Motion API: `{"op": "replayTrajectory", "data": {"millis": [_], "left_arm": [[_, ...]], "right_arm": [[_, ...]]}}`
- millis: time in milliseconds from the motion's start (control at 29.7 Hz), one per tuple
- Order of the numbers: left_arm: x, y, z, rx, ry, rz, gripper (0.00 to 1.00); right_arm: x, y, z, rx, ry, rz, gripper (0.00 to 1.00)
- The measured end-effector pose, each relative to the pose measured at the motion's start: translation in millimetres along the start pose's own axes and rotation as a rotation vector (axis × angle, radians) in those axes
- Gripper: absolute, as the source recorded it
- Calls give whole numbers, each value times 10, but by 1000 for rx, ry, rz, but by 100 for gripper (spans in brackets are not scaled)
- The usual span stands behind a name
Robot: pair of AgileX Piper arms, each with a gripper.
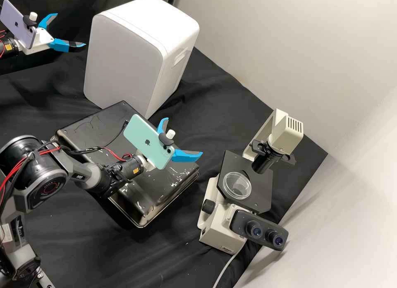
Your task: Place the petri dish on the bench
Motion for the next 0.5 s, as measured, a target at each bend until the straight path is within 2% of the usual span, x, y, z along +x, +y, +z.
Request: {"op": "replayTrajectory", "data": {"millis": [370, 505], "left_arm": [[0, 0, 0, 0, 0, 0, 100], [-1, -9, 67, -8, -15, -2, 100]], "right_arm": [[0, 0, 0, 0, 0, 0, 100], [0, 0, 0, 0, 0, 0, 100]]}}
